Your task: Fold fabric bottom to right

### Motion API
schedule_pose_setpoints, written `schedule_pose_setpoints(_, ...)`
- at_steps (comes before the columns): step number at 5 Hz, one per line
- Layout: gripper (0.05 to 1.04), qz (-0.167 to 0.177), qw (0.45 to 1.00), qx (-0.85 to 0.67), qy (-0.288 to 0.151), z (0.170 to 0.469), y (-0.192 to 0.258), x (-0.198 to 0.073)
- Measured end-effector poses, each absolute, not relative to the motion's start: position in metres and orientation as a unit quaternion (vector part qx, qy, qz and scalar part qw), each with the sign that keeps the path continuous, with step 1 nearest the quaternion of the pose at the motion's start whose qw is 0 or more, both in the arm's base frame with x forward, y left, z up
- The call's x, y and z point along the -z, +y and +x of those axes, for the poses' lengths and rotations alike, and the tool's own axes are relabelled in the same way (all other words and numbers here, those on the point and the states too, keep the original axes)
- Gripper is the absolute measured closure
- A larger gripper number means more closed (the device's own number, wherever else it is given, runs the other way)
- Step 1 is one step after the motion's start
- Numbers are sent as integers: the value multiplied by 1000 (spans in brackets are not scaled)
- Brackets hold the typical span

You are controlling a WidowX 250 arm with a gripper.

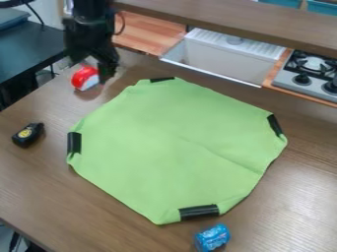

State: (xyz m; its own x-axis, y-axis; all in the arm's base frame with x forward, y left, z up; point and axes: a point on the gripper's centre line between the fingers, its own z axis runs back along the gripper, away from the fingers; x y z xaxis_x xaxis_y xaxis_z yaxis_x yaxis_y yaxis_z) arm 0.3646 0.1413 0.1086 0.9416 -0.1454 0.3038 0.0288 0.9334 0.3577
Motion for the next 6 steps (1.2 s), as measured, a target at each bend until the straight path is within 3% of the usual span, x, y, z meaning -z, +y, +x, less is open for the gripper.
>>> schedule_pose_setpoints(2, 83, 152, 973, 55, -163, 399, 134, -107)
schedule_pose_setpoints(6, 83, 84, 957, 214, -179, 470, 133, -76)
